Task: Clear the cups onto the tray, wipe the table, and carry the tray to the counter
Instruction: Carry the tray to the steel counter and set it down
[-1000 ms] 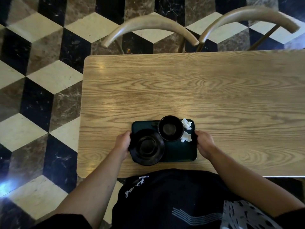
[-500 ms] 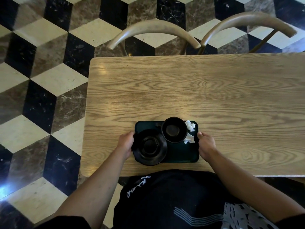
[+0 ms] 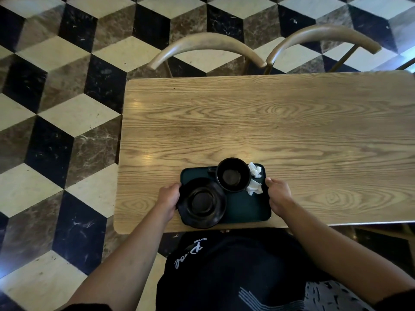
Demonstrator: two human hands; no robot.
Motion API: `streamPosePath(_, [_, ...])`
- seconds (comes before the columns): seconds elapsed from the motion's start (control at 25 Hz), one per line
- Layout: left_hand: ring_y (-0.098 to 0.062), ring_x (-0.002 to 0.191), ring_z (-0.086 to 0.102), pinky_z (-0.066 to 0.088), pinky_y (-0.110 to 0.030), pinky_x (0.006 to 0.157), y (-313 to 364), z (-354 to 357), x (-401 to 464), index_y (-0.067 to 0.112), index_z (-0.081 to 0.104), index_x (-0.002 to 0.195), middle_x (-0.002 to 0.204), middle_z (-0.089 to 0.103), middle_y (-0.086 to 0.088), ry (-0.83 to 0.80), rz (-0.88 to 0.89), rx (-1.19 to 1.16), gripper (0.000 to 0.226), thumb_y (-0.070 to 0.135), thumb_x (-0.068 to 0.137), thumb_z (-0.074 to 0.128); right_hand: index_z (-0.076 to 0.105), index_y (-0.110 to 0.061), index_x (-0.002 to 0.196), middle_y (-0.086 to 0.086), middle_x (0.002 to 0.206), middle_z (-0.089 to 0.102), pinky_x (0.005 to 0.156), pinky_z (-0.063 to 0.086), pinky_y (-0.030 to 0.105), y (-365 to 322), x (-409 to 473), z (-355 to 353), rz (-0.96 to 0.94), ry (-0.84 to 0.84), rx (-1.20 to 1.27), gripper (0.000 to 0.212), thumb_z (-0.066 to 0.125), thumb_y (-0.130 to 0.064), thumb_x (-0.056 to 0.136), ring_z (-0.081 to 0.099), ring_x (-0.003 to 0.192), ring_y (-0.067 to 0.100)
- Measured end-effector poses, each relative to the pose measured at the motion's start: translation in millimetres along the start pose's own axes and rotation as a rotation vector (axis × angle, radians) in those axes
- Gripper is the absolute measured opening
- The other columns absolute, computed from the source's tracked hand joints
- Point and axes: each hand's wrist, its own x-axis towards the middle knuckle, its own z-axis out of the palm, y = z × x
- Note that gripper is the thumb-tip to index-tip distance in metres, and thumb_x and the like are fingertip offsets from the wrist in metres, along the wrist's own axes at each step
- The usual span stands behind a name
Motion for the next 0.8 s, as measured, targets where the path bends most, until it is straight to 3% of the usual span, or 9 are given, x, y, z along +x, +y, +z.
streamPosePath(0.12, [-0.029,0.074,0.065,0.049,-0.04,0.072,-2.8,-8.1,-7.7,0.004,0.069,0.087,0.082,0.069,-0.014,-0.011,0.012,-0.018,0.018,0.012,0.099,0.059,0.072,0.007,0.096,0.027,0.107,0.075,0.09,0.059,0.051,1.5,-9.0,-0.1,-0.03,0.0,0.001,0.033,0.05,-0.015,0.106,0.07,0.088,0.031])
streamPosePath(0.28, [-0.029,0.075,0.065,0.049,-0.04,0.069,-10.9,-20.7,-20.9,0.001,0.07,0.089,0.082,0.069,-0.016,0.005,0.028,-0.049,0.018,0.012,0.099,0.059,0.073,0.0,0.091,0.02,0.098,0.074,0.066,0.059,0.033,2.7,-24.1,0.7,-0.051,-0.048,-0.009,0.032,0.049,-0.013,0.107,0.071,0.079,0.027])
streamPosePath(0.56, [-0.034,0.083,0.069,0.053,-0.04,0.071,-40.4,-42.8,-49.9,-0.004,0.071,0.1,0.093,0.072,-0.022,0.08,0.05,-0.117,0.023,0.015,0.097,0.06,0.07,0.011,0.107,0.025,0.105,0.075,0.091,0.057,0.049,7.2,-34.8,1.5,-0.05,-0.151,-0.065,0.03,0.05,-0.012,0.106,0.071,0.091,0.033])
streamPosePath(0.72, [-0.032,0.079,0.067,0.05,-0.041,0.07,-62.5,-53.7,-75.7,-0.001,0.069,0.092,0.087,0.071,-0.019,0.163,0.01,-0.147,0.021,0.016,0.099,0.058,0.07,0.009,0.106,0.021,0.1,0.074,0.075,0.058,0.04,3.9,-38.8,7.5,-0.074,-0.214,-0.135,0.027,0.053,-0.012,0.104,0.07,0.086,0.031])
streamPosePath(0.8, [-0.032,0.08,0.067,0.05,-0.042,0.069,-76.4,-59.2,-87.2,-0.001,0.069,0.092,0.088,0.071,-0.019,0.182,-0.006,-0.172,0.02,0.017,0.097,0.059,0.074,0.003,0.097,0.019,0.095,0.074,0.076,0.059,0.041,4.4,-42.8,10.7,-0.073,-0.239,-0.179,0.025,0.055,-0.012,0.102,0.07,0.083,0.03])
